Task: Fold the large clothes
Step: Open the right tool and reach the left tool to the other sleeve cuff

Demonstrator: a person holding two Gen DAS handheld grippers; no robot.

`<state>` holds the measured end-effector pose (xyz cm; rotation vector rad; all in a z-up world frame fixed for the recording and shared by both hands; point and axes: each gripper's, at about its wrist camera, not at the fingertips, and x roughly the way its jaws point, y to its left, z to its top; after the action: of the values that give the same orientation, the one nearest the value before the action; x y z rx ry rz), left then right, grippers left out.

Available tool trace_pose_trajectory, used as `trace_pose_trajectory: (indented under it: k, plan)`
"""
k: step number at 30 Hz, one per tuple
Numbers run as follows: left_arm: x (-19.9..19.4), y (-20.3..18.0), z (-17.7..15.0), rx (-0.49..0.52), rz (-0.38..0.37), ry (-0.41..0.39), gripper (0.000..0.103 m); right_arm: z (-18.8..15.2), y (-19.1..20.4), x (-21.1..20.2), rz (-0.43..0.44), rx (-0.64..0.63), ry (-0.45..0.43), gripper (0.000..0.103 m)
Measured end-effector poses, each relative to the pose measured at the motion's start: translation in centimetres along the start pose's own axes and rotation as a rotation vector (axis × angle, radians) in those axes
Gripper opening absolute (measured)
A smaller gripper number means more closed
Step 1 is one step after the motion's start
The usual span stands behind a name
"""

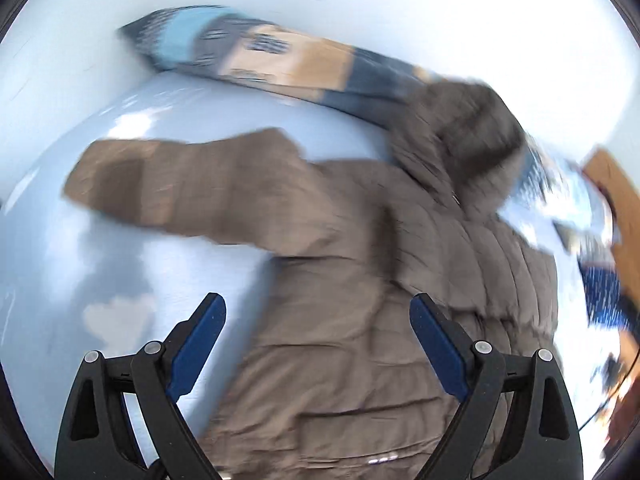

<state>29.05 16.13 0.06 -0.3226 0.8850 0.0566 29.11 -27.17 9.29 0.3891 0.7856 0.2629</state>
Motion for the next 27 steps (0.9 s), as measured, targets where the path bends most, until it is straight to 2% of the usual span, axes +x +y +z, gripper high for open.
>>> trace_pose_trajectory:
  k: [5,11,17,20,22,25,27]
  plan:
    - [1.1,8.5,1.2,-0.205,0.027,-0.012,0.093,-2.4,4.4,1.8,-0.039,-0.140,0.069,0.022]
    - [4.5,17.2,3.2,-0.440,0.051,0.013,0.093,-4.3,5.4,5.8,-0.093,-0.222,0.139,0.022]
    - [6.8,23.2,6.0,-0.563,0.065,-0.016,0.093,-2.7,5.9,11.4,-0.104,-0.202,0.157,0.022]
    - [8.3,25.9,6.6,-0.630,0.056,-0.005,0.093,-2.8,6.0,14.5,-0.159,-0.222,0.154,0.022]
    - [8.7,26.9,6.9,-0.673,0.052,-0.002,0.093,-3.4,5.5,16.8,-0.192,-0.240,0.191,0.022]
    - [8.6,28.3,7.0,-0.738,0.034,-0.021,0.093,-4.9,4.3,20.2,-0.254,-0.250,0.293,0.022]
    - [8.2,29.1,7.2,-0.767,0.014,-0.041,0.093,-5.2,4.3,20.7,-0.263,-0.254,0.301,0.022]
